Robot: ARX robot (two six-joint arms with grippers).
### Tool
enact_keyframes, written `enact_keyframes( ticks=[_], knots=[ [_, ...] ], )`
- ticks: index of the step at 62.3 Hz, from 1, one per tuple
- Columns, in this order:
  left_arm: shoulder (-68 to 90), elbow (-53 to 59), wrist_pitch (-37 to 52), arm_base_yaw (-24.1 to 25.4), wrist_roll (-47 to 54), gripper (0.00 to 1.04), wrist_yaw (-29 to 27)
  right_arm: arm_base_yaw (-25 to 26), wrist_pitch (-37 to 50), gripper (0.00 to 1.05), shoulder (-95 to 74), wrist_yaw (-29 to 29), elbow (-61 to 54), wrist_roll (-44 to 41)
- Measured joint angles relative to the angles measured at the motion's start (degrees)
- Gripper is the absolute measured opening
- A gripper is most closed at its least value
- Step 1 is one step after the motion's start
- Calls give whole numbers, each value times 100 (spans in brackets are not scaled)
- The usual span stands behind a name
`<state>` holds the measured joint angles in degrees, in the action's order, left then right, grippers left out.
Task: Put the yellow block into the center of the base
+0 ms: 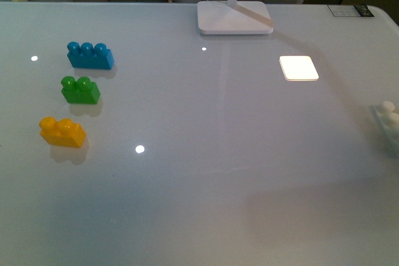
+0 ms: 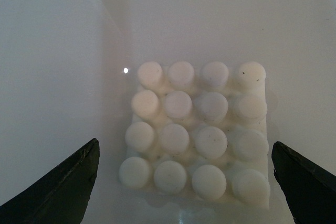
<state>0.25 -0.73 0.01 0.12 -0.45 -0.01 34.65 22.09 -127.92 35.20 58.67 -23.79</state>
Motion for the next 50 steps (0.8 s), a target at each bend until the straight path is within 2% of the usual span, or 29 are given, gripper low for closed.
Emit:
enact_keyframes(
  ticks=[26,50],
  knots=[
    [0,0,0,0,0,97,0,35,-330,96,-1058,-39,1095,0],
    [0,0,0,0,0,97,0,22,-463,96,-1567,-144,1515,0]
  ],
)
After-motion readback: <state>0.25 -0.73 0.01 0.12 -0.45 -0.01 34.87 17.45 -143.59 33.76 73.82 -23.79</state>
